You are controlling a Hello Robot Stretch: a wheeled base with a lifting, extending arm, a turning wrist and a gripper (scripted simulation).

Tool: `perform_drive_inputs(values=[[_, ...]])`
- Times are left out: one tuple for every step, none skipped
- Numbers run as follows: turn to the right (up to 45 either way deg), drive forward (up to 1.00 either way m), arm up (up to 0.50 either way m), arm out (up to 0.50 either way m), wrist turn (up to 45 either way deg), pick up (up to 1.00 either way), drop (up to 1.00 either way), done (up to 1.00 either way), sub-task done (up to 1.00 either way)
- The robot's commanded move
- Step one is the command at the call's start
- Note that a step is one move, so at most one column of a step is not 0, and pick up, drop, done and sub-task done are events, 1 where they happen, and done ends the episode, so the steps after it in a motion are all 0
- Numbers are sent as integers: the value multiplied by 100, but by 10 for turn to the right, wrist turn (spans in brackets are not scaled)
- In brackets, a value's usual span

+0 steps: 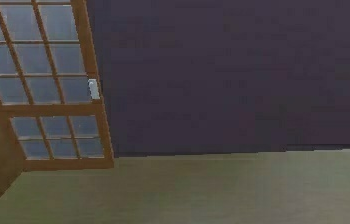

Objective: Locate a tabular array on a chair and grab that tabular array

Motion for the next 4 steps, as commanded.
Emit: perform_drive_inputs(values=[[-450,0,0,0,0,0,0,0,0],[0,55,0,0,0,0,0,0,0],[-150,0,0,0,0,0,0,0,0],[0,100,0,0,0,0,0,0,0]])
